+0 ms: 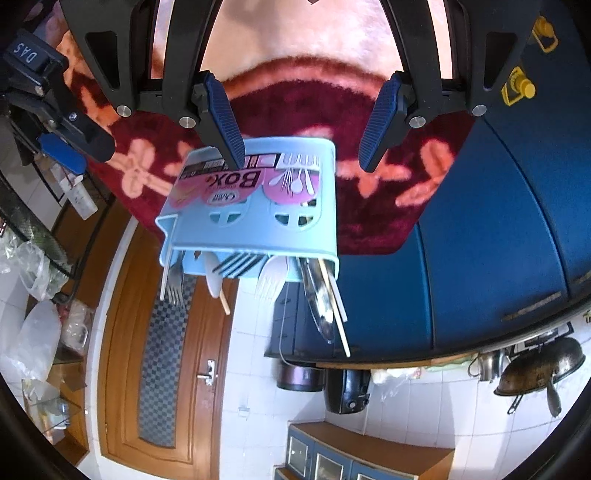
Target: Organize utensils
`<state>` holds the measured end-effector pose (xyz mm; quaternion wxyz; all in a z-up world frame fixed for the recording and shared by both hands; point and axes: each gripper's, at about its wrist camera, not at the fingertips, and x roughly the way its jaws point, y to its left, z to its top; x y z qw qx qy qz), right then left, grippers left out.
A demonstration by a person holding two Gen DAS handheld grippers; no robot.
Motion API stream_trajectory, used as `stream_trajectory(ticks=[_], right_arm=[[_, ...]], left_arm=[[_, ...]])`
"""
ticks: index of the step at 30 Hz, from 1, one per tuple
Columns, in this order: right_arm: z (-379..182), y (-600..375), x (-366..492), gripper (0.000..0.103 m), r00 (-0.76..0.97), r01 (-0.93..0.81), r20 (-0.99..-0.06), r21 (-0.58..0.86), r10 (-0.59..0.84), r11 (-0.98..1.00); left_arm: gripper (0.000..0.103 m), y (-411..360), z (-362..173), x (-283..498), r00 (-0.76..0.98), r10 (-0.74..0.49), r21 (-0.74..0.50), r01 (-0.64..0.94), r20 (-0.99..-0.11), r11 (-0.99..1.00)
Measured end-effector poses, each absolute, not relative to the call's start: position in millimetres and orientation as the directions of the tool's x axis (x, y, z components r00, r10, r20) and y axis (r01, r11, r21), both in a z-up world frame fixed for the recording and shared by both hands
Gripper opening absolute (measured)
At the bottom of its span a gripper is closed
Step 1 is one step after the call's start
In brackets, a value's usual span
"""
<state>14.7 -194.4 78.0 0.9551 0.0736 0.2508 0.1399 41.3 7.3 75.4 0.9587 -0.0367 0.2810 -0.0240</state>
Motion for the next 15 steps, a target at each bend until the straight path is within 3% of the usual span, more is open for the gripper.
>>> stream_trajectory(ticks=[15], right_arm=[[57,-200,19,0.076,0.810,-0.202,-0.504,0.243,0.301,0.949]], left_arm=[[0.066,3,61,43,0.830,-0.042,-0.052,0.016,-0.556,0.999]])
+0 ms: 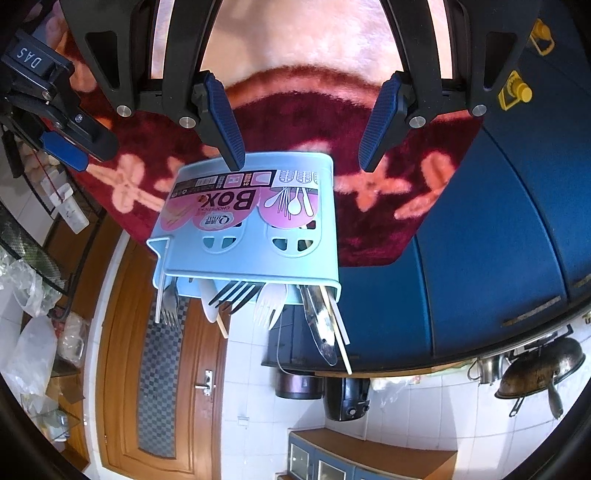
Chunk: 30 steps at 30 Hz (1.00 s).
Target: Organize utensils
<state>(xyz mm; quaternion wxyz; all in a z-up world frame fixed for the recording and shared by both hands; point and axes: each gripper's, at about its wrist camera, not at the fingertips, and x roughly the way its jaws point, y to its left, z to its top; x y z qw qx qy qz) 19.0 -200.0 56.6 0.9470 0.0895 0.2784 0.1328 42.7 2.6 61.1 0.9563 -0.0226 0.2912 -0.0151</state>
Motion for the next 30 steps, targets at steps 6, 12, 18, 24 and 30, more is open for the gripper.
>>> stream_trajectory(ticks=[6,12,18,24,30], right_arm=[[55.4,-200.6,18.6,0.076,0.807,-0.200,-0.507,0.249,0.304,0.948],[55.3,-200.5,18.8,0.076,0.806,-0.200,-0.508,0.249,0.303,0.948],[55.5,-200.4,18.7,0.076,0.806,-0.200,-0.508,0.249,0.304,0.948],[55.8,-200.2,18.5,0.076,0.806,-0.201,-0.508,0.249,0.304,0.947],[55.7,-199.7,17.9,0.076,0.806,-0.204,-0.507,0.247,0.306,0.947]], left_arm=[[0.066,1.7,60.7,42.6,0.832,-0.039,-0.047,0.016,-0.553,0.999],[0.066,0.2,60.5,42.3,0.833,-0.044,-0.048,0.021,-0.552,0.999],[0.066,-0.8,60.7,42.9,0.832,-0.046,-0.048,0.023,-0.553,0.999],[0.066,-0.8,60.9,43.1,0.832,-0.045,-0.049,0.022,-0.553,0.999],[0.066,-1.5,62.2,42.3,0.833,-0.045,-0.047,0.023,-0.551,0.999]])
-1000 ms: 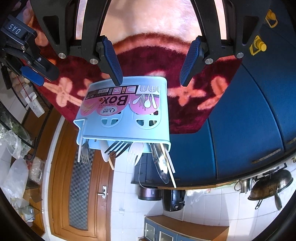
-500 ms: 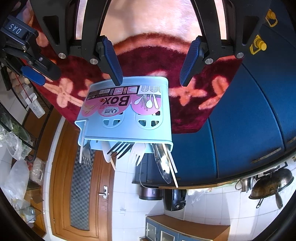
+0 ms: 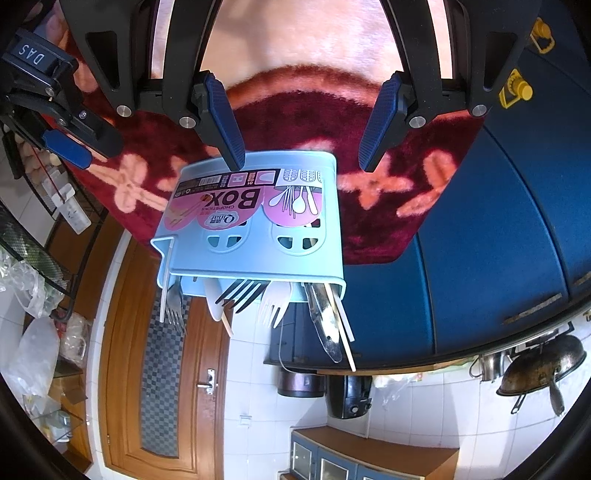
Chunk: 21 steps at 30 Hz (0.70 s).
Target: Organize utensils
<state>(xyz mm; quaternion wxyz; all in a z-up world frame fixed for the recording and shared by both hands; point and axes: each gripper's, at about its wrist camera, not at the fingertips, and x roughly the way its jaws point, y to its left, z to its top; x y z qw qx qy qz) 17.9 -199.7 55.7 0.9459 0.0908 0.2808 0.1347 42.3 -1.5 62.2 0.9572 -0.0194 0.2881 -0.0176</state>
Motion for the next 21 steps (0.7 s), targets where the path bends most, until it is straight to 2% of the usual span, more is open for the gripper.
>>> stream_trajectory(ticks=[21], right_arm=[[55.9,-199.8,18.1,0.076,0.805,-0.202,-0.508,0.249,0.306,0.947]], left_arm=[[0.066,-3.2,62.1,41.2,0.832,-0.048,-0.050,0.024,-0.552,0.998]])
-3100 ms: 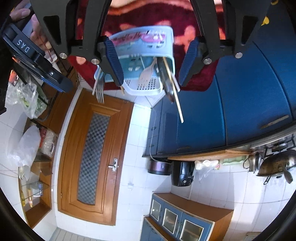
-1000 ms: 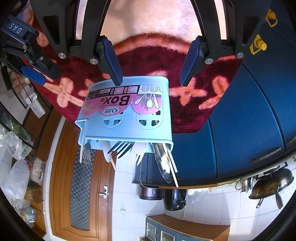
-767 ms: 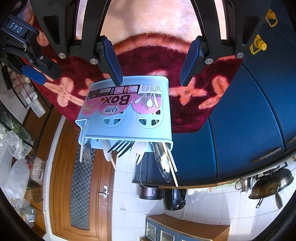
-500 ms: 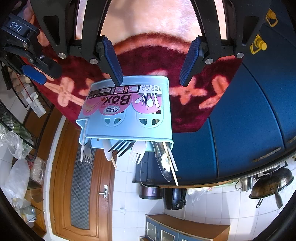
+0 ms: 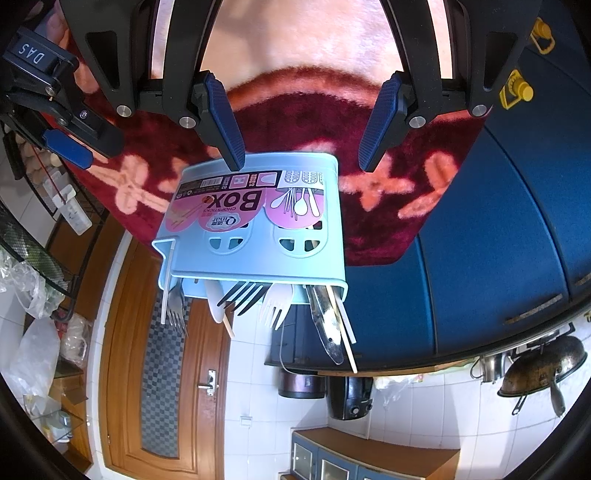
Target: Organize utensils
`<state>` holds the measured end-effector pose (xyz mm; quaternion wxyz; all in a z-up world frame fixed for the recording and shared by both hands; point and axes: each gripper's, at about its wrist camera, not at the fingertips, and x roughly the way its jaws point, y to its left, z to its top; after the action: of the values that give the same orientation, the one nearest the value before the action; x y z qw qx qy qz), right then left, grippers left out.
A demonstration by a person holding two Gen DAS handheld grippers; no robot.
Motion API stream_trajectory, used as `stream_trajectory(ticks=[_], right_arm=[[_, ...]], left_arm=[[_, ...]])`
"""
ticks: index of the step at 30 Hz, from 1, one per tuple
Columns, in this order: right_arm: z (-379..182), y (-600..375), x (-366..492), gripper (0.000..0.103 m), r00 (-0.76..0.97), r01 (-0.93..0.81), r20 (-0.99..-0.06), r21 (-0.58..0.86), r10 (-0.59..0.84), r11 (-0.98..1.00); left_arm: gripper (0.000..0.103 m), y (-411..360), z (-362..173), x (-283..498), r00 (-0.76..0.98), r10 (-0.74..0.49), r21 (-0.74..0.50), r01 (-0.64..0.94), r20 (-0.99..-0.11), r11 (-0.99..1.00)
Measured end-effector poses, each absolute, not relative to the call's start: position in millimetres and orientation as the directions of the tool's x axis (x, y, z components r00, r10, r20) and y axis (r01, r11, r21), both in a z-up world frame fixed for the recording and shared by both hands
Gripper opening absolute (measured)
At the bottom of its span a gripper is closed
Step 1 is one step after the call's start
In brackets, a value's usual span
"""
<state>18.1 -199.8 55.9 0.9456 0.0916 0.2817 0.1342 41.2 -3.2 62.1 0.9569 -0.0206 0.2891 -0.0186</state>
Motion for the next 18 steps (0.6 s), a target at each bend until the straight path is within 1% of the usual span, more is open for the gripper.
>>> stream_trajectory(ticks=[18], right_arm=[[52.1,-197.7,14.6,0.076,0.802,-0.198,-0.514,0.253,0.305,0.947]], left_arm=[[0.066,-2.2,56.7,42.9,0.821,-0.051,-0.056,0.024,-0.569,0.998]])
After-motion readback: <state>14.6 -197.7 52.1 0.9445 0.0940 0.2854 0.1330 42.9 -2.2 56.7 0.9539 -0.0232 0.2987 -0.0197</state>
